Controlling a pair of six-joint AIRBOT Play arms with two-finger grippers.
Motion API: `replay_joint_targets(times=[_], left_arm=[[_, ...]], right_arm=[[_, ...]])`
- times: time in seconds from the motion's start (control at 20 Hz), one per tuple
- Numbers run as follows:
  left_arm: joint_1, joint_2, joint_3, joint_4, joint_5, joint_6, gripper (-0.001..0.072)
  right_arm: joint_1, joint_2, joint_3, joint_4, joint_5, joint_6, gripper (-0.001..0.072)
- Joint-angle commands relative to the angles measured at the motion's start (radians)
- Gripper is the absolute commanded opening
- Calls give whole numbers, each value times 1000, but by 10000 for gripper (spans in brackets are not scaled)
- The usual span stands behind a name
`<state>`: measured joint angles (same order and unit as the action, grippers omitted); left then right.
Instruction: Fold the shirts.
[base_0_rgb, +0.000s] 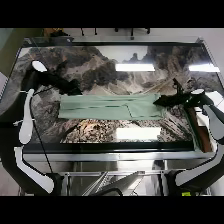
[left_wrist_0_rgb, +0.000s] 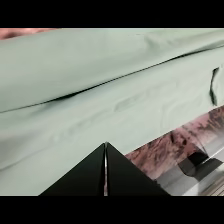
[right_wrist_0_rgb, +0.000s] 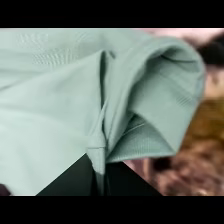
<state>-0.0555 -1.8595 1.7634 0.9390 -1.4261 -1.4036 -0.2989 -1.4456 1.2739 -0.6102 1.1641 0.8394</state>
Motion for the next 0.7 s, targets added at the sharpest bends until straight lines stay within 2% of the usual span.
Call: replay_joint_targets(times=[0.0, 0.1, 0.3, 0.4, 0.55, 0.65], left_arm=[[-157, -1, -48, 2, 171, 0, 14], [-268, -2, -127, 2, 350, 0, 15], [-500, -16, -242, 0, 818, -19, 14], [-596, -80, -189, 0, 879, -21, 14], [-684, -214, -47, 0, 876, -116, 14], [-712, -283, 49, 0, 850, -136, 14]], right_arm=[[5, 88, 122, 27, 118, 79, 18], [2, 152, 202, 27, 191, 133, 18], [3, 242, 354, 28, 333, 254, 19], [3, 273, 399, 31, 362, 292, 18], [3, 302, 417, 60, 390, 306, 18], [3, 305, 417, 63, 410, 317, 19]])
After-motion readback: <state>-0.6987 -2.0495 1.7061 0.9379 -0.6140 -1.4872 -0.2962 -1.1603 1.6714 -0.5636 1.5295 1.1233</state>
